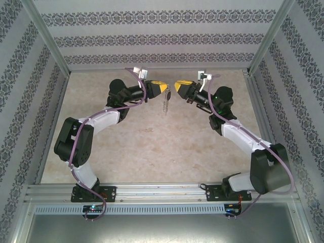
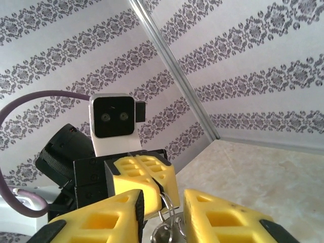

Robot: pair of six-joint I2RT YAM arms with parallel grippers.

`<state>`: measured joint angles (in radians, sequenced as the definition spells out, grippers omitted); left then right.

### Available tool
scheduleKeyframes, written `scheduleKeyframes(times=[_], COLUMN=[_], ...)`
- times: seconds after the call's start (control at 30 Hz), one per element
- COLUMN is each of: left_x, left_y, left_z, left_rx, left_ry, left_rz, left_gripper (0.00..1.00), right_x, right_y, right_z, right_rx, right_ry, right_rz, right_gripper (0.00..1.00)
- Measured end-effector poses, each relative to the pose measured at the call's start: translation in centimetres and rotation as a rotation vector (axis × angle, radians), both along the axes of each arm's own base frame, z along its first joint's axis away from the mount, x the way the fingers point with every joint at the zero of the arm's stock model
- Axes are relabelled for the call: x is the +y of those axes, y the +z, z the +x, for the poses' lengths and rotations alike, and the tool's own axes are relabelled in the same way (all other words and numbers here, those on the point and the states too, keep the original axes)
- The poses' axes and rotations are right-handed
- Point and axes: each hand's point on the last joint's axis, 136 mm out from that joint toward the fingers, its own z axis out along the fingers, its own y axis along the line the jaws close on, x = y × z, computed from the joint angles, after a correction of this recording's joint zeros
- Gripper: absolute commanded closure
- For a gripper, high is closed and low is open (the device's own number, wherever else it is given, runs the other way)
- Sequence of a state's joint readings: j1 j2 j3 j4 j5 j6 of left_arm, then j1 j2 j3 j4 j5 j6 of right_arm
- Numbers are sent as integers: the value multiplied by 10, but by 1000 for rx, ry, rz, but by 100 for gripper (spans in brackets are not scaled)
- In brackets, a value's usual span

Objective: Put the keys on the keyring

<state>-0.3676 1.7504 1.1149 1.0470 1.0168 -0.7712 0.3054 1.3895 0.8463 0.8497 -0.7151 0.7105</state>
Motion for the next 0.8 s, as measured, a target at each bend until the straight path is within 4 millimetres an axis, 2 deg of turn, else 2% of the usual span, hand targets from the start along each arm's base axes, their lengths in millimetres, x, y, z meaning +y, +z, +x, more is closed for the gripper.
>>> scheduleKeyframes(times=[0.2, 0.33, 0.47, 0.8], left_x=[0, 0, 0, 1], left_y=[0, 0, 0, 3], left_z=[0, 0, 0, -2], left_rx=[0, 0, -2, -18], left_ry=[0, 0, 0, 3], left_rz=[0, 0, 0, 3], left_gripper=[100, 100, 100, 100], right_x=[8, 9, 10, 14], right_y=[-8, -16, -25, -15], right_z=[0, -4, -7, -21], right_rx=[23, 29, 44, -34], right_ry=[32, 35, 14, -60], right_rz=[21, 23, 9, -43], right_gripper=[69, 61, 58, 58])
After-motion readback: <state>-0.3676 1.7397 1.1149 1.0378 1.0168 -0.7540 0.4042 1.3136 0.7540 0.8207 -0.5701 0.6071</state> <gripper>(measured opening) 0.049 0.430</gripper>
